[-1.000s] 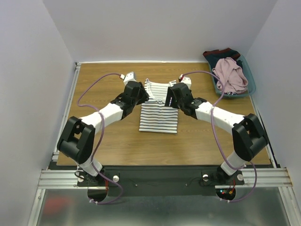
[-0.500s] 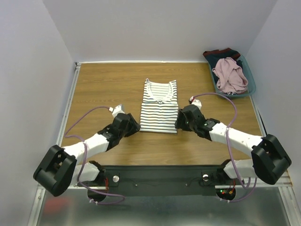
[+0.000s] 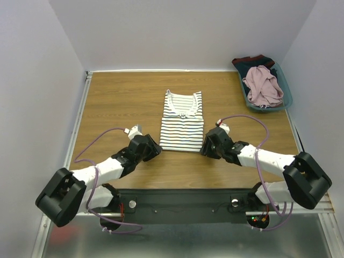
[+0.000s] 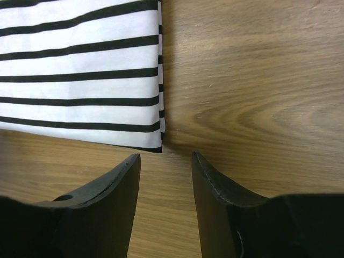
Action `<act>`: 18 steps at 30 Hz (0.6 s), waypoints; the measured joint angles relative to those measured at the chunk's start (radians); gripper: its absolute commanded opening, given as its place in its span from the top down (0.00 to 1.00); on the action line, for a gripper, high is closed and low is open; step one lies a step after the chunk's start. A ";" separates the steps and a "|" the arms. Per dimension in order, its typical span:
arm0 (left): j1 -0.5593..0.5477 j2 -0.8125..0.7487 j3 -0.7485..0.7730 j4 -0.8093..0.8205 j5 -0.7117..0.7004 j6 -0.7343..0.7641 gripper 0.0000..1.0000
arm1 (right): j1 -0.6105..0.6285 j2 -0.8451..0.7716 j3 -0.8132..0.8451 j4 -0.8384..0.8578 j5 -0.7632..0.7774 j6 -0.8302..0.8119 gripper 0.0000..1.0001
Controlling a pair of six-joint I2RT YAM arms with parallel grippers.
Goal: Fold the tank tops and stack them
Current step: Fold the tank top
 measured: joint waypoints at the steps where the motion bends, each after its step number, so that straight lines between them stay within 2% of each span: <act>1: 0.000 0.020 0.000 0.010 -0.001 0.000 0.43 | 0.000 0.011 -0.003 0.011 -0.005 0.008 0.52; 9: 0.000 0.151 0.023 0.121 0.005 -0.002 0.45 | 0.000 0.049 -0.010 0.053 -0.017 0.036 0.54; 18: 0.000 0.192 0.037 0.152 0.002 0.006 0.54 | 0.000 0.073 -0.011 0.090 -0.014 0.048 0.60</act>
